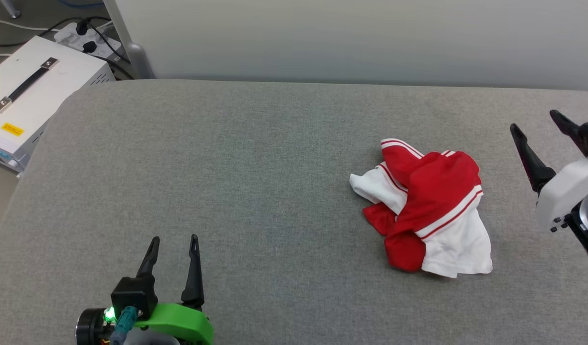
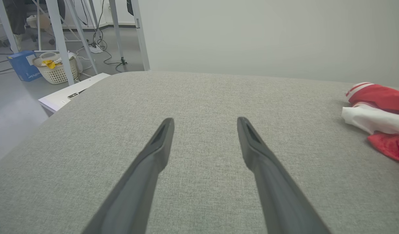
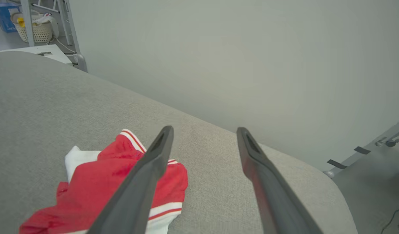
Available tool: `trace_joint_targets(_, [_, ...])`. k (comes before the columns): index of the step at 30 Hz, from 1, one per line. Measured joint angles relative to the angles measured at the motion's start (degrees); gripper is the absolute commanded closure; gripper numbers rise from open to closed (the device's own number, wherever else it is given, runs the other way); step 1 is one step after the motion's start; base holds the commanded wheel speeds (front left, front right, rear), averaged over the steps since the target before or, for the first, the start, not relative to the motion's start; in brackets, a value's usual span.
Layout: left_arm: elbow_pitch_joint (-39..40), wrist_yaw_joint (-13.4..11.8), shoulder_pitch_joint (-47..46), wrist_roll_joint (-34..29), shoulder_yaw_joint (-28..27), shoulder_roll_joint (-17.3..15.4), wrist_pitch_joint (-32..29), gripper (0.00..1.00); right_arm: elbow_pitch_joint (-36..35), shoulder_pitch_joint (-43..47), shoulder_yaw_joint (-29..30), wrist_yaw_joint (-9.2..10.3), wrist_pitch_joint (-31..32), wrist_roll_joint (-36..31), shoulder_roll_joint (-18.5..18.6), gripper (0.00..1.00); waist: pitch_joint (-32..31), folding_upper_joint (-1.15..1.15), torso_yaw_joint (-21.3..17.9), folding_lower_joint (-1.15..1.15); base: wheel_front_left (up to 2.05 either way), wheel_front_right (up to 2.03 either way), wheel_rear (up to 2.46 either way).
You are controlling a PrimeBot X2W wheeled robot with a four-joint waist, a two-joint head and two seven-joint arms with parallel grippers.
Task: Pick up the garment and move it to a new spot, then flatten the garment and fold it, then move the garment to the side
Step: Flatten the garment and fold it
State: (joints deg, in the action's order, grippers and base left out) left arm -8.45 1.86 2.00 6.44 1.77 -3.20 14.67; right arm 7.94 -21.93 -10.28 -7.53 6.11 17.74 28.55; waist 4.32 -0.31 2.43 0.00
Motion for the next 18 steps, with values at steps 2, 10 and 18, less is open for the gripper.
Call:
trace_joint_targets(2, [0.1, 0.0, -0.2, 0.0, 0.0, 0.0, 0.0, 0.00, 0.5, -1.2, -3.4, 0.00, 6.8, 4.0, 2.9, 0.00, 0.5, 0.00, -0.1, 0.00, 0.00, 0.00, 0.00])
trace_joint_targets(10, [0.4, 0.0, -2.3, 0.1, 0.8, 0.0, 0.0, 0.00, 1.2, -2.2, -13.8, 0.00, 31.2, 19.9, 11.5, 0.00, 3.0, 0.00, 0.0, 0.00, 0.00, 0.00, 0.00])
trace_joint_targets(18, [0.7, -0.2, -4.2, 0.5, 1.7, 0.0, 0.0, 0.00, 5.7, -3.4, -19.6, -0.01, 38.2, 23.5, 11.6, 0.00, 6.2, 0.00, 1.2, 0.00, 0.00, 0.00, 0.00])
